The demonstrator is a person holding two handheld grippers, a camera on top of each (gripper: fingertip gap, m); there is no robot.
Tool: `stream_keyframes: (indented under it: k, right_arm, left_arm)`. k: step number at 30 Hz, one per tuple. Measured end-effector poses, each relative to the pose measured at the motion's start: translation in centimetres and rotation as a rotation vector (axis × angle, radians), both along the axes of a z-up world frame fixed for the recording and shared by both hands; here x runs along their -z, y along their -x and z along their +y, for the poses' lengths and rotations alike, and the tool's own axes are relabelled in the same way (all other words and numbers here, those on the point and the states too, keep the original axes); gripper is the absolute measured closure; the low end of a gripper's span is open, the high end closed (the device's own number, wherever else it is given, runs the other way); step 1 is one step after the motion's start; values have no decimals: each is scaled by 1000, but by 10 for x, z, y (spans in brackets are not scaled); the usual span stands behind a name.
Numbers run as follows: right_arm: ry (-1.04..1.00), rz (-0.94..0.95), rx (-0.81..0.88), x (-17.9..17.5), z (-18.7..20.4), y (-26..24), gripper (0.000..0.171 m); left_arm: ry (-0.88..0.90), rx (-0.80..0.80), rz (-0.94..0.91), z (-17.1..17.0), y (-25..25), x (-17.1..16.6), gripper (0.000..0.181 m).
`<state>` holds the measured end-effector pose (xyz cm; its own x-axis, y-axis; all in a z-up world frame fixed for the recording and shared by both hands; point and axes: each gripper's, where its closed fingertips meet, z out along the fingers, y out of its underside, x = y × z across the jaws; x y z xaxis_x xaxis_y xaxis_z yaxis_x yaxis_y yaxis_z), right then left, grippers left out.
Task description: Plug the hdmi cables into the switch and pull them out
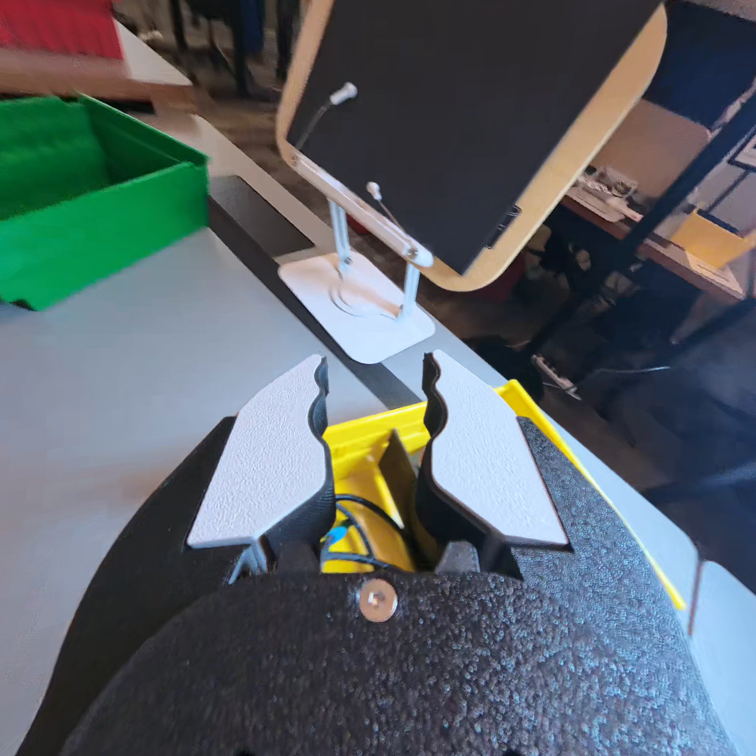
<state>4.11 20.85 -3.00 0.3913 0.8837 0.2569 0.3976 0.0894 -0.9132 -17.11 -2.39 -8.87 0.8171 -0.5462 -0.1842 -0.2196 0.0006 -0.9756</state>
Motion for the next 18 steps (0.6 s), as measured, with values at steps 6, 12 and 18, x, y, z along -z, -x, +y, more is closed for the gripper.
stream_keyframes:
  k: [6,12,18]
  right_arm:
    - [173,-127,29,48,-79,-50,128]
    - [283,-568,144,140,-119,-122,126]
    - [117,-844,204,174,-108,-123,119]
  left_arm:
    - [221,-135,255,-30,69,42,134]
    - [491,-247,545,-59,127,121,127]
    - [439,-313,829,-44,140,143,146]
